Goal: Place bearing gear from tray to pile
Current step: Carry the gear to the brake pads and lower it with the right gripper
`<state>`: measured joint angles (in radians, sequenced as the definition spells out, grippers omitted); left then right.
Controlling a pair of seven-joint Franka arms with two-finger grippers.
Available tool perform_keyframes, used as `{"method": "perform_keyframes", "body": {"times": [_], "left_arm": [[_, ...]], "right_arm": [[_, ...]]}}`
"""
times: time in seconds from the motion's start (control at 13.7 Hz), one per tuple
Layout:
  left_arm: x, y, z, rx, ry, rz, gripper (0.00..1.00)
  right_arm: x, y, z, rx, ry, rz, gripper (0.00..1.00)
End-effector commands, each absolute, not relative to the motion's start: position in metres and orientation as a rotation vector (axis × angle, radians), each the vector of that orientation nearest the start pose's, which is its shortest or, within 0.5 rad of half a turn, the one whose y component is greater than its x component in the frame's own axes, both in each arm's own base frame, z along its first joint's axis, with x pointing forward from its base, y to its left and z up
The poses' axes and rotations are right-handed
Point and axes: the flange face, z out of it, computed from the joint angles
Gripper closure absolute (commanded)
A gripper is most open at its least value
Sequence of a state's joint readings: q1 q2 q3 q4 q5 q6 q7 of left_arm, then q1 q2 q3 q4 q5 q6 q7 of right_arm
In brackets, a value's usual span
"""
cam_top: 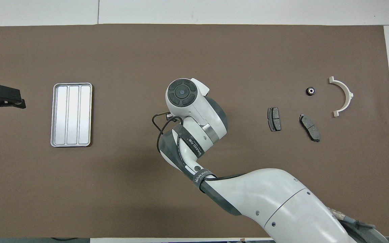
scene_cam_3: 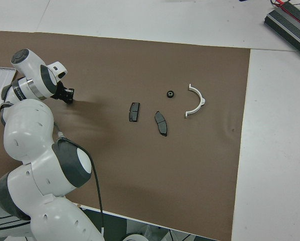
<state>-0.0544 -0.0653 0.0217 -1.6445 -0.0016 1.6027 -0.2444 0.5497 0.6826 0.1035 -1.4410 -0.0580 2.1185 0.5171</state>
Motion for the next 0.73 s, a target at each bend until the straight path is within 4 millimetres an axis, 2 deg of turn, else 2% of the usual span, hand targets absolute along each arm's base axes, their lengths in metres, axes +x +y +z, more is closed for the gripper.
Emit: {"method": "perform_keyframes", "body": {"times": [0.0, 0.07, 0.22, 0.29, 0.51, 0.66], "left_arm": [[0.529, -0.015, 0.631, -3.139, -0.334, -0.043, 0.0], [0.529, -0.016, 0.631, -3.139, -0.329, -0.043, 0.0], [0.529, -0.015, 0.631, -3.139, -0.331, -0.043, 0.0], [0.529, -0.016, 0.631, -3.139, -0.329, -0.043, 0.0], [0.529, -0.016, 0.631, -3.139, -0.331, -0.043, 0.0], [0.529, -0.016, 0.631, -3.139, -0.329, -0.043, 0.0]], "right_arm": [[0.58, 0.416, 0.3, -3.133, -0.185, 0.037, 1.0], [0.589, 0.413, 0.315, -3.133, -0.183, 0.037, 1.0], [0.617, 0.38, 0.354, -3.137, -0.171, 0.044, 1.0], [0.631, 0.354, 0.381, -3.126, -0.187, 0.016, 1.0], [0.668, 0.251, 0.426, -3.119, -0.288, 0.01, 1.0], [0.685, 0.179, 0.44, -3.115, -0.365, 0.033, 1.0]]}}
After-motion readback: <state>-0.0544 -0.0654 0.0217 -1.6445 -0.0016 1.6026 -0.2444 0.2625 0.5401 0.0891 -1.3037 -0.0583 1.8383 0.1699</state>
